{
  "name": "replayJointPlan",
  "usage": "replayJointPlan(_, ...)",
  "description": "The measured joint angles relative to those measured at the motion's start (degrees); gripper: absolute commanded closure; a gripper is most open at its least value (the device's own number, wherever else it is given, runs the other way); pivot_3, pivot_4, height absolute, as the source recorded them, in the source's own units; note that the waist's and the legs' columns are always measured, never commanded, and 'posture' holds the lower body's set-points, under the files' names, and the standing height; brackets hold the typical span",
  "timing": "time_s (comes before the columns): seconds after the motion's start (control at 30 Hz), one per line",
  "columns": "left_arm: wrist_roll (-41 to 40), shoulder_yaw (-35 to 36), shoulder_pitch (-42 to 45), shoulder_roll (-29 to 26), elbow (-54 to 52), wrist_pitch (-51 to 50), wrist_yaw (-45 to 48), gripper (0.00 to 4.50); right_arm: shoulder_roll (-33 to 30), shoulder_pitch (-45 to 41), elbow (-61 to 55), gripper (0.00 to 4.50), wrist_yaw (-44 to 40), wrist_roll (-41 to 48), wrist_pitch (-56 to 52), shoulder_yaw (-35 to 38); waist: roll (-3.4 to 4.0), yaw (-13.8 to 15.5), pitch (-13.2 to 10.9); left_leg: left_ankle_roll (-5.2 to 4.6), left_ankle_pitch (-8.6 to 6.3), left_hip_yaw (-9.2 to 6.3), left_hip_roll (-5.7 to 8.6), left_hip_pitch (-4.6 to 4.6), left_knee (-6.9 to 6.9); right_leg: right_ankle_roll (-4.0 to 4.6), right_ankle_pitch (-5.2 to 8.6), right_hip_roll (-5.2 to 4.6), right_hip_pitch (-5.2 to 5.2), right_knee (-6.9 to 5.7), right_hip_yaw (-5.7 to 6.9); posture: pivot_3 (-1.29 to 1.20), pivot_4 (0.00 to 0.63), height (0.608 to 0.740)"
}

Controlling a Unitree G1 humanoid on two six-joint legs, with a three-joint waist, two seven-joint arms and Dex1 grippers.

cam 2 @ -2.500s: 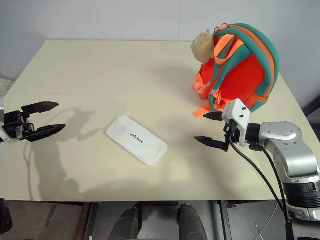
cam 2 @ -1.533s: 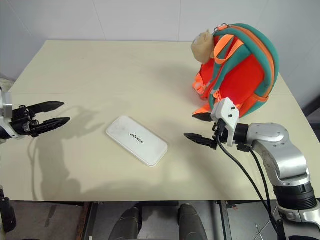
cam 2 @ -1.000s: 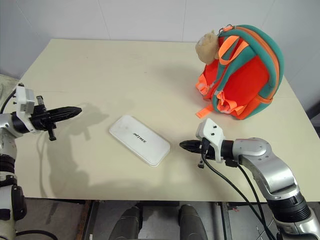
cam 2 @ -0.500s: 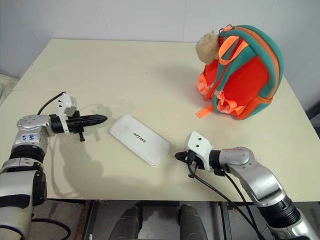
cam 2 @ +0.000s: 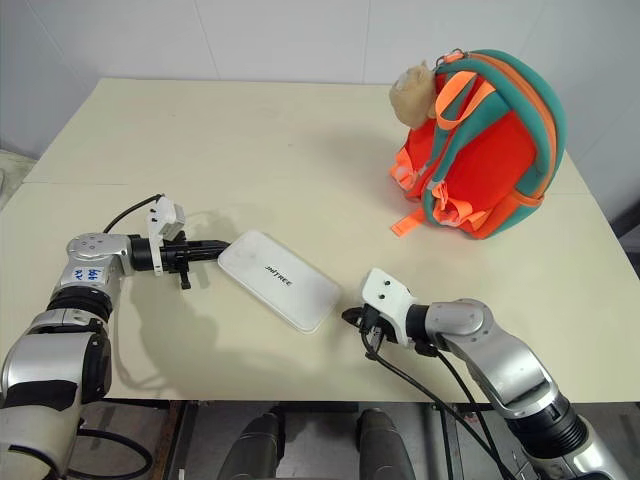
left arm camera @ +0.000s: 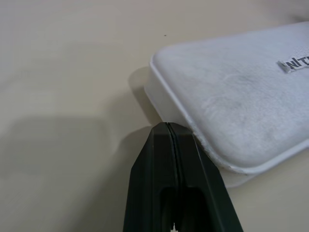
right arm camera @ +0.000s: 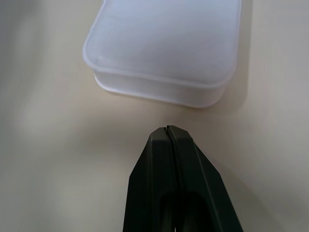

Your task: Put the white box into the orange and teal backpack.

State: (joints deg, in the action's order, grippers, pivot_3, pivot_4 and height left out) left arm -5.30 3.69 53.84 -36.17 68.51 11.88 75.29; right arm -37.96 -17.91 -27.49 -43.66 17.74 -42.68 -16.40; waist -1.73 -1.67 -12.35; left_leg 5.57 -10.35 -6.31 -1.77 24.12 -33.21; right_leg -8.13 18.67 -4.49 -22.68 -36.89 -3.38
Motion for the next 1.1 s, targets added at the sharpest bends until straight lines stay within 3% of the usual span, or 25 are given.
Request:
replayJointPlan(0.37, -0.1, -0.23, -3.51, -1.76, -5.72, -1.17, 5.07, 4.5, 0.66, -3.28, 0.71, 4.47, -1.66, -2.0, 0.26, -1.8, 0.0, -0.12, 0.0, 0.0, 0.0, 0.0, -0.01, -0.02, 0.03, 0.0, 0.0, 0.0, 0.0, -0.01, 0.0, 0.0, 0.15, 0.74)
replayJointPlan(1.1, -2.53, -1.92, -19.48, -5.67, -39.52, -21.4, 10.38, 4.5, -1.2, -8.39, 7.04, 4.47, -6.15, -7.59, 2.51, -0.42, 0.01, -0.01, 0.0, 0.0, 0.0, -0.01, 0.0, -0.02, 0.01, 0.03, 0.01, 0.0, 0.02, 0.01, -0.02, 0.0, 0.15, 0.74)
